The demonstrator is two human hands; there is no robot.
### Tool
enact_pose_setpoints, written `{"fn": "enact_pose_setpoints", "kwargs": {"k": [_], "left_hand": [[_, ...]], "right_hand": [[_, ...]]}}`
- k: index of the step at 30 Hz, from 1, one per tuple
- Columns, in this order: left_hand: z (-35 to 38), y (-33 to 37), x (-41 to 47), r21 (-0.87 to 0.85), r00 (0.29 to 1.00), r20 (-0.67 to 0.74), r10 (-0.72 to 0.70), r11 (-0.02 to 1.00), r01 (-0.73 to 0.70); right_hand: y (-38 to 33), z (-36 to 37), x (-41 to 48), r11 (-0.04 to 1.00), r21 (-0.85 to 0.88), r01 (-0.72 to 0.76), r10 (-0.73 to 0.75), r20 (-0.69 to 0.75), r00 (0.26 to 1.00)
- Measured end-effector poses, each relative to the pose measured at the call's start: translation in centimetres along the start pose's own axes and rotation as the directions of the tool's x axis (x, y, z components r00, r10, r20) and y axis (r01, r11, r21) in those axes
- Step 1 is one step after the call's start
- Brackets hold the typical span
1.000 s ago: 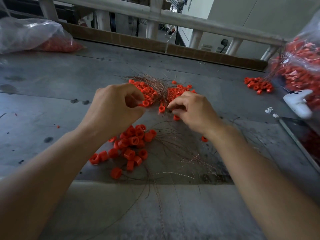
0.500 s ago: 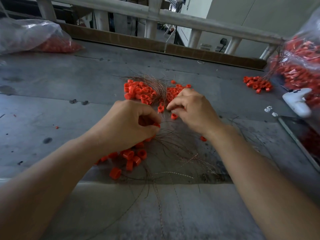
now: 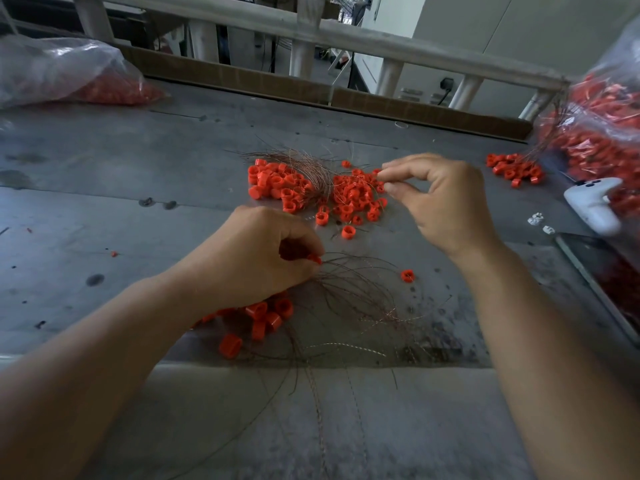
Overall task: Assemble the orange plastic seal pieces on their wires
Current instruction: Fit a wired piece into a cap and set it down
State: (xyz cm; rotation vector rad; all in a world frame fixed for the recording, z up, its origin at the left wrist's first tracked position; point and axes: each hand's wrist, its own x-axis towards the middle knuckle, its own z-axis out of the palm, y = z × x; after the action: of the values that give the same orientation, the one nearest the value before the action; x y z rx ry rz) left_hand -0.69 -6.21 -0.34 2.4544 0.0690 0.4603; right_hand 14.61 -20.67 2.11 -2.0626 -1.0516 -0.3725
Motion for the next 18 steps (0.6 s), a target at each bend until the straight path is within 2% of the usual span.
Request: {"fn": "enact_pose_setpoints", "kwargs": {"k": [6, 14, 18], "left_hand": [[0.1, 0.0, 0.0, -0.003, 1.000, -0.024, -0.017, 1.000, 0.017], [-1.1, 0.5, -0.1, -0.152, 0.974, -0.222, -0.050, 0.988, 0.016], [-1.1, 0.7, -0.2, -0.130, 0.976, -0.207, -0.068, 0.991, 0.042]], "right_hand": [[-0.1, -0.6, -0.2, 1.000, 0.012, -0.023, 0.023, -0.011, 1.000], [-0.1, -0.6, -0.3, 0.999, -0.003, -0.034, 0.034, 0.006, 0.999], [-0.4, -0.6, -0.5, 1.000, -0.008, -0.030, 0.030, 0.045, 0.999]]}}
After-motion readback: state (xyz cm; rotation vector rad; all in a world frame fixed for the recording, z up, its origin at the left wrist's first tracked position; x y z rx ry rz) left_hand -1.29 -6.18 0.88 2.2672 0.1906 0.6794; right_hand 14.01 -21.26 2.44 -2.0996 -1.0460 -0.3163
